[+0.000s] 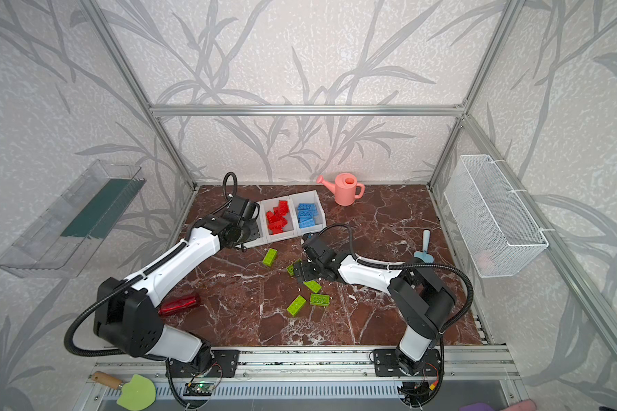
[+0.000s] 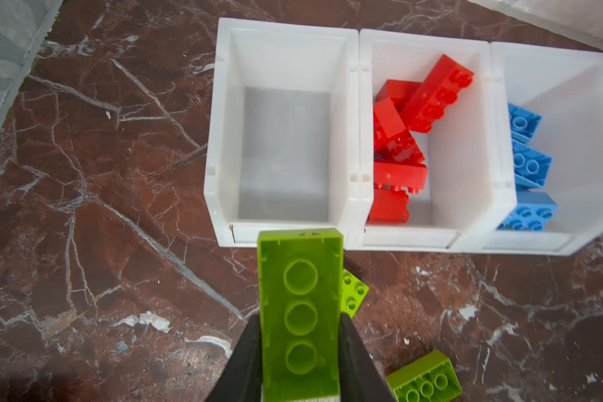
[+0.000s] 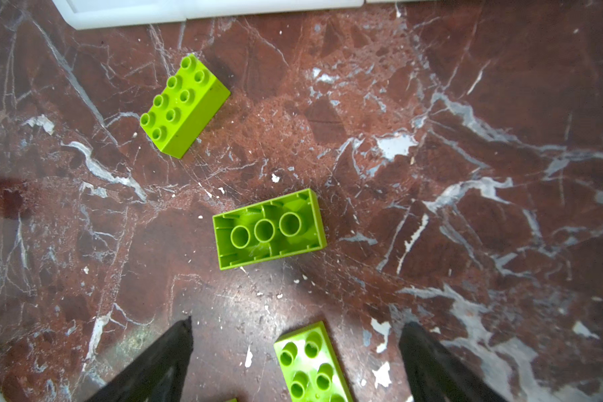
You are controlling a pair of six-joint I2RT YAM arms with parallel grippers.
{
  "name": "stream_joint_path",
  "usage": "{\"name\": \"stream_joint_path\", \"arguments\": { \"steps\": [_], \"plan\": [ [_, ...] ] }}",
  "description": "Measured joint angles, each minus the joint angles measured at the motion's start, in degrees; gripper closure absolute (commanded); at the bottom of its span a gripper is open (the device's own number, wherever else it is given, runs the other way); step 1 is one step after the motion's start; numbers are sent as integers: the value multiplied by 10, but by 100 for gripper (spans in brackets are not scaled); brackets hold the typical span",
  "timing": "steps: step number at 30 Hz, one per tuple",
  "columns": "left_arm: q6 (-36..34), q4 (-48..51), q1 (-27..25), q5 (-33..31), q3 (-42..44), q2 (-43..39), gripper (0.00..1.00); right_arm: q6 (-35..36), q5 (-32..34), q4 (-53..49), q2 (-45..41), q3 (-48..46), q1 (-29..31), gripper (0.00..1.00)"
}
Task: Sort the legos into containers by color
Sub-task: 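Carry the green brick with the left gripper into the empty compartment and release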
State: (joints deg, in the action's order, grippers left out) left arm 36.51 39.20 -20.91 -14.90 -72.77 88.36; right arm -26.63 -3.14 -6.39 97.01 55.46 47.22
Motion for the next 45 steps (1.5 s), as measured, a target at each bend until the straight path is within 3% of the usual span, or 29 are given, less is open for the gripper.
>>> {"name": "stream_joint_path", "arguments": {
  "steps": [9, 21, 23, 26, 29, 35, 45],
  "plan": [
    [-36, 28, 43, 0, -124, 136, 71, -25, -39, 45, 0, -34, 2, 7],
    [-59, 37, 55, 4, -154, 216, 66, -36, -46, 62, 0, -36, 2, 7],
    [-61, 38, 56, 3, -154, 218, 61, -35, -44, 62, 0, -36, 2, 7],
    [-64, 38, 56, 0, -156, 218, 43, -35, -37, 58, 1, -36, 3, 7],
    [-66, 38, 57, -1, -157, 215, 36, -35, -29, 51, 10, -31, 3, 7],
    [-61, 45, 57, 10, -154, 165, 34, -37, -16, 26, 50, 0, 7, 7],
    [-55, 36, 44, 79, -43, -94, 34, -61, 1, -18, 105, 82, 19, 9]
  ]
}}
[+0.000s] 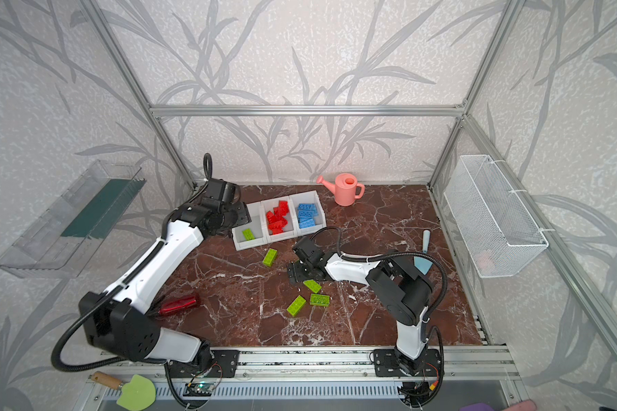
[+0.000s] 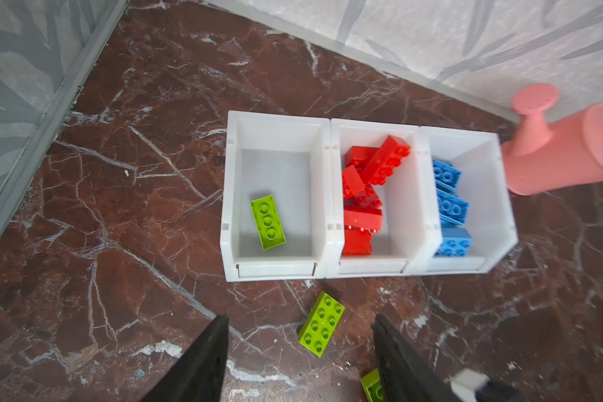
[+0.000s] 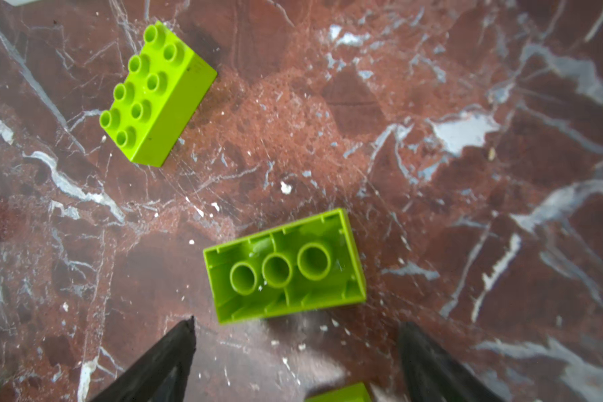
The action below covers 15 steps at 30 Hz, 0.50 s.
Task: Sort the legos into containers by color
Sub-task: 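Carry the green brick with the left gripper into the empty compartment and release, then withdraw the left gripper while the right gripper grasps a green brick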
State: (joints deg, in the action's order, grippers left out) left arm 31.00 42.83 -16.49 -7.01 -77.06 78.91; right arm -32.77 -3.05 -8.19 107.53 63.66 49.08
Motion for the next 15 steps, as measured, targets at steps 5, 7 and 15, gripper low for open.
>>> {"name": "stream_joint_path", "arguments": {
  "steps": [5, 7, 15],
  "plan": [
    [-9, 1, -3, 40, 93, -115, 34, -4, 3, -29, 28, 45, 4, 10],
    [-14, 4, -3, 50, 124, -156, 34, -3, 3, -43, 45, 71, 7, 11],
    [-36, 7, -3, 54, 219, -302, 33, 5, 22, -104, 99, 161, 23, 12]
  ]
}}
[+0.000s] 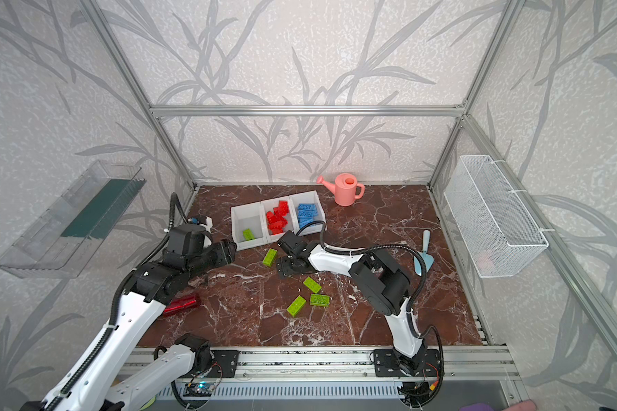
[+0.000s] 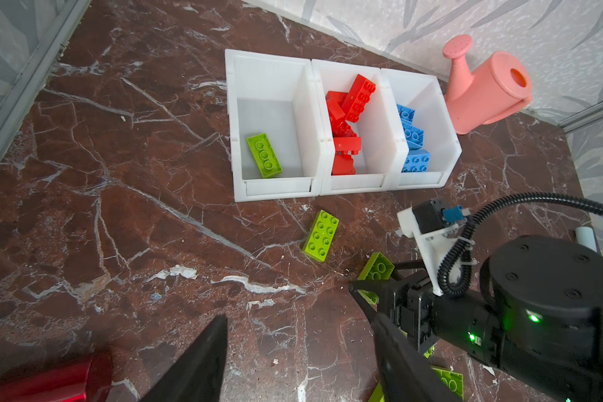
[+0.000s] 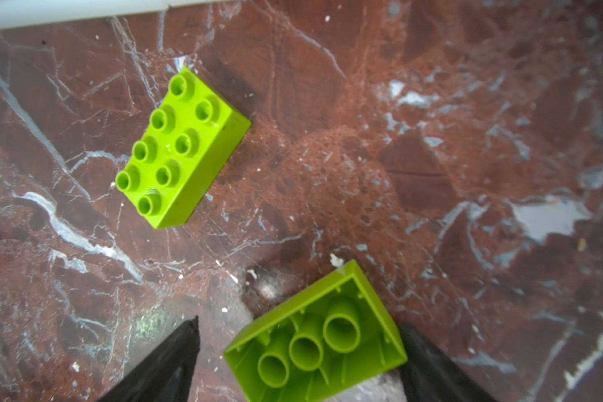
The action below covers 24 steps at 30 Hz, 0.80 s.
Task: Sort the legos into containers by color
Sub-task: 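Withdraw the left gripper while the right gripper grasps a green brick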
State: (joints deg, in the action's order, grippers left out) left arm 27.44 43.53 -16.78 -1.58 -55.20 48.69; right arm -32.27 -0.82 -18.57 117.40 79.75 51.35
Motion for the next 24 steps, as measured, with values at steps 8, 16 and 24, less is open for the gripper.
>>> {"name": "stream_joint_path", "arguments": {
  "steps": [8, 16, 24],
  "plan": [
    [-10, 0, 0, 7, 26, -26, 33, 15, 66, -71, 37, 63, 34, 14],
    [-16, -2, 0, 19, 29, -43, 33, 17, 133, -160, 64, 113, 49, 17],
    [-18, -2, 0, 28, 30, -51, 33, 1, 163, -188, 61, 113, 49, 23]
  ]
}}
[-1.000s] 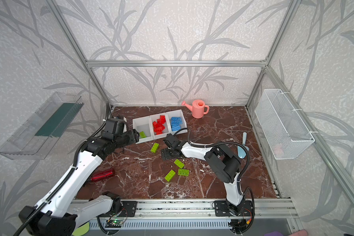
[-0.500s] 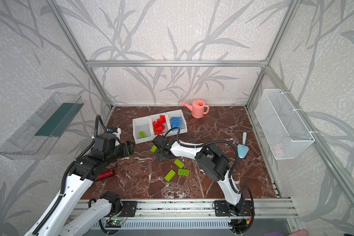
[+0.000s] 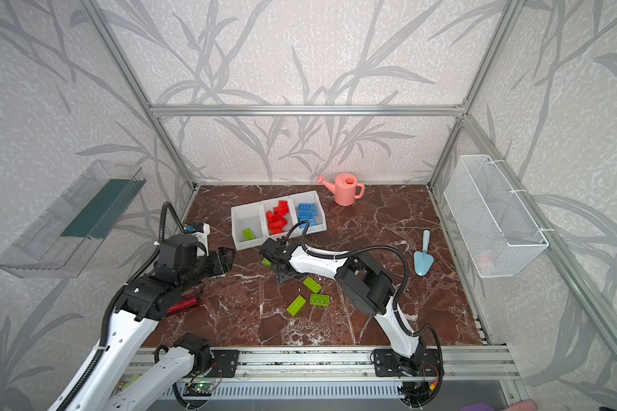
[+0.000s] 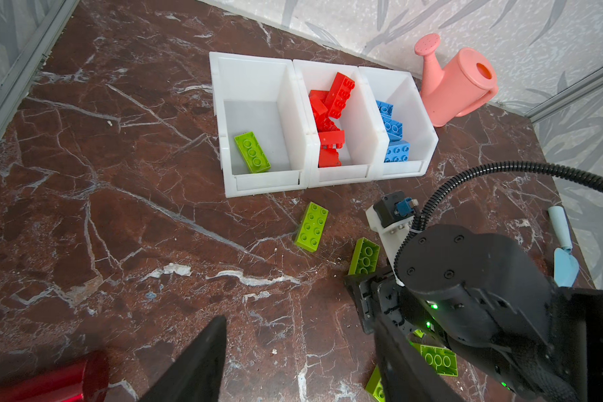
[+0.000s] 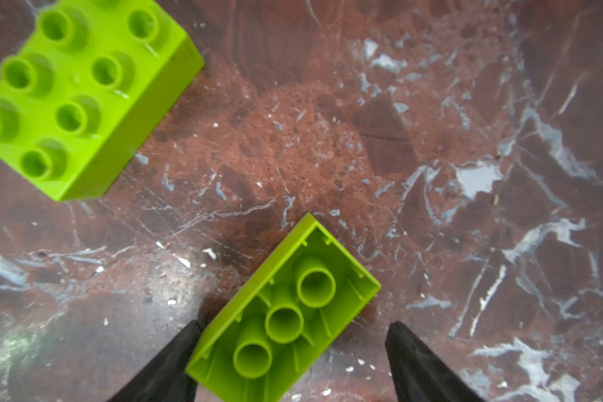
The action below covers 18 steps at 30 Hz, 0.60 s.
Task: Sort the legos into containers by color
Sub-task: 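Withdraw the left gripper while the right gripper grasps a green brick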
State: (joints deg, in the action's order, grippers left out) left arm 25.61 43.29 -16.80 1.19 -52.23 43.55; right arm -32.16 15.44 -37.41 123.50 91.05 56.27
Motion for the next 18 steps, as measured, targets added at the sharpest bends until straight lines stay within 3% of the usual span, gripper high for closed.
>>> {"name": "stream_joint_path", "arguments": {
  "steps": [3, 15, 18],
  "plan": [
    [0, 0, 0, 1, 3, -1, 32, -7, 0, -1, -8, -12, 0, 27],
    [-1, 0, 0, 2, 3, -1, 32, -15, -41, 9, 2, 4, -2, 30],
    [-1, 0, 0, 2, 3, -1, 32, -15, -52, 13, 13, 19, -2, 35]
  ]
}}
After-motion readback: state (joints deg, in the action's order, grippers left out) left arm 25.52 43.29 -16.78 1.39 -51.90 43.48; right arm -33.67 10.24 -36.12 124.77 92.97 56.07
